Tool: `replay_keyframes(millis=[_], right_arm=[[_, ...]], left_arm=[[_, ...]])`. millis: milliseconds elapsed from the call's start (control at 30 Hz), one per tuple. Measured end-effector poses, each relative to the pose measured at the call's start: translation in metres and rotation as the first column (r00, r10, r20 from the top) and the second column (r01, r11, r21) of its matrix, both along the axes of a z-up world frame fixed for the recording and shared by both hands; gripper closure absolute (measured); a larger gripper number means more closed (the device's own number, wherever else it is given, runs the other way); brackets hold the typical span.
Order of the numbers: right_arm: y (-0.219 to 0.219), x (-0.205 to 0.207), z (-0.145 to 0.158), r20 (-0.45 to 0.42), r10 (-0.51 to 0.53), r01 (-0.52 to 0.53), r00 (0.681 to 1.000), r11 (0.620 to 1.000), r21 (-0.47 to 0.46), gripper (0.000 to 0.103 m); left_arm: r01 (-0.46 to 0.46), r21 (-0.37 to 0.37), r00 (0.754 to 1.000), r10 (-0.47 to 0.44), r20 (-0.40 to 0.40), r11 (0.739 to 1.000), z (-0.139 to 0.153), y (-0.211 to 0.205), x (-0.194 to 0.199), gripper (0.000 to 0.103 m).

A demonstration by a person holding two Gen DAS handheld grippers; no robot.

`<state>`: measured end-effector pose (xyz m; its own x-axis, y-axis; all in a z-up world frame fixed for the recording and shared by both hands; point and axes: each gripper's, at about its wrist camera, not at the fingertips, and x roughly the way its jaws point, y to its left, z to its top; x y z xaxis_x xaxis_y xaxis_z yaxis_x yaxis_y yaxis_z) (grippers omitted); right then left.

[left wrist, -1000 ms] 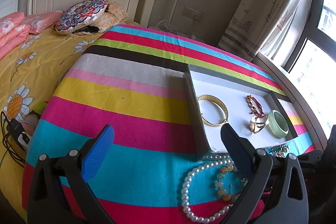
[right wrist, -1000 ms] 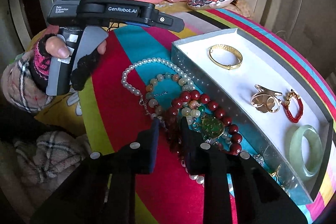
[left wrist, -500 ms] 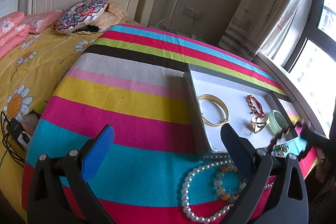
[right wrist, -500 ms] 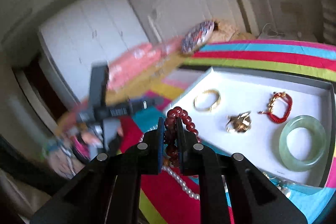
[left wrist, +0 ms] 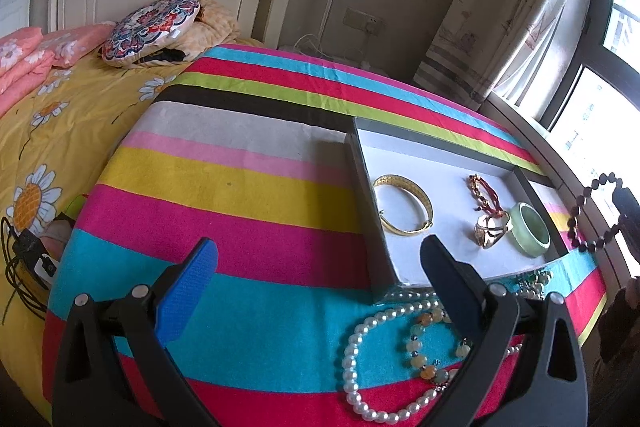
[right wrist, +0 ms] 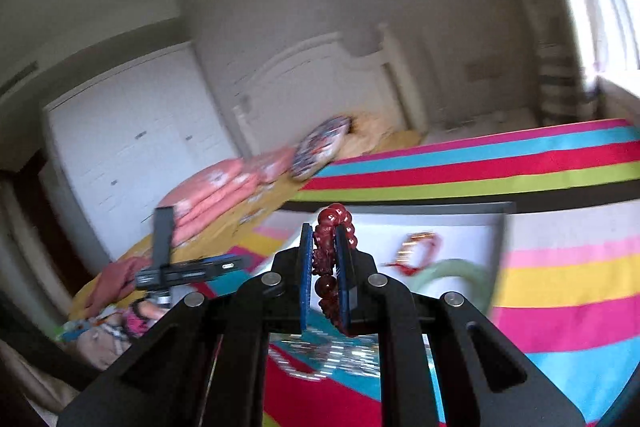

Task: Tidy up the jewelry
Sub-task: 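Carry the bead bracelet toward the tray with the right tool while the left tool hovers over the pearl brooch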

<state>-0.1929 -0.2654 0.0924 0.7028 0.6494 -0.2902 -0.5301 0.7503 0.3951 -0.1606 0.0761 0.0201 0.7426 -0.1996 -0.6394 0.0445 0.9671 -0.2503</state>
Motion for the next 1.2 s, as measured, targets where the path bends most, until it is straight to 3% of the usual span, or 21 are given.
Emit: replay_keyframes(millis=[167, 233, 333, 433, 500, 533, 667, 700, 767, 867, 1000, 1067, 1133, 1200], right_arm=[[-0.038, -0.004, -0.012, 0.001, -0.128, 0.128, 0.992, 0.991, -0.024, 0.091], [-0.047, -0.005, -0.016, -0.003, -0.148, 0.148, 0.989, 0.989, -0.017, 0.091], [-0.053, -0.009, -0.024, -0.013, -0.157, 0.157, 0.988, 0.988, -0.008, 0.091], [-0.047, -0.011, -0.026, -0.01, -0.145, 0.144, 0.989, 0.989, -0.031, 0.091], [-0.039, -0.014, -0.026, -0.001, -0.133, 0.133, 0.991, 0.99, -0.055, 0.091], [-0.037, -0.015, -0.026, 0.002, -0.126, 0.126, 0.992, 0.99, -0.062, 0.09], [-0.035, -0.022, -0.025, 0.007, -0.114, 0.115, 0.993, 0.991, -0.066, 0.09], [-0.037, -0.023, -0.026, 0.005, -0.118, 0.118, 0.993, 0.991, -0.062, 0.09], [-0.041, -0.023, -0.027, -0.002, -0.124, 0.124, 0.992, 0.991, -0.054, 0.09], [-0.047, -0.022, -0.031, -0.015, -0.139, 0.138, 0.99, 0.99, -0.034, 0.09], [-0.048, -0.025, -0.032, -0.021, -0.147, 0.146, 0.989, 0.989, -0.03, 0.09], [-0.048, -0.026, -0.031, -0.019, -0.146, 0.145, 0.989, 0.989, -0.03, 0.09], [-0.048, -0.025, -0.03, -0.019, -0.145, 0.144, 0.989, 0.989, -0.027, 0.09], [-0.048, -0.024, -0.03, -0.019, -0.144, 0.143, 0.989, 0.989, -0.025, 0.09]], left_arm=[[-0.022, 0.09, 0.998, 0.016, 0.06, 0.996, 0.011, -0.017, -0.012, 0.003], [0.028, 0.138, 0.995, -0.04, 0.089, 0.99, 0.018, -0.039, -0.021, 0.003], [0.174, 0.267, 0.971, -0.21, 0.115, 0.948, 0.025, -0.095, -0.037, 0.003], [0.386, 0.37, 0.89, -0.446, 0.089, 0.845, 0.025, -0.157, -0.052, 0.004], [0.506, 0.444, 0.813, -0.581, 0.042, 0.739, 0.02, -0.195, -0.058, 0.012], [0.532, 0.463, 0.792, -0.61, 0.023, 0.709, 0.018, -0.205, -0.058, 0.017], [0.672, 0.506, 0.671, -0.733, -0.109, 0.54, 0.002, -0.238, -0.044, 0.036], [0.701, 0.5, 0.646, -0.75, -0.144, 0.508, -0.002, -0.242, -0.039, 0.042], [0.736, 0.498, 0.597, -0.786, -0.157, 0.459, -0.001, -0.244, -0.037, 0.042], [0.773, 0.474, 0.56, -0.805, -0.197, 0.422, 0.001, -0.245, -0.027, 0.041], [0.789, 0.476, 0.539, -0.809, -0.234, 0.388, -0.005, -0.24, -0.019, 0.041], [0.798, 0.461, 0.533, -0.812, -0.237, 0.389, -0.003, -0.237, -0.021, 0.042], [0.8, 0.454, 0.532, -0.813, -0.237, 0.392, -0.001, -0.232, -0.023, 0.049], [0.792, 0.456, 0.544, -0.809, -0.223, 0.407, 0.001, -0.226, -0.026, 0.052]])
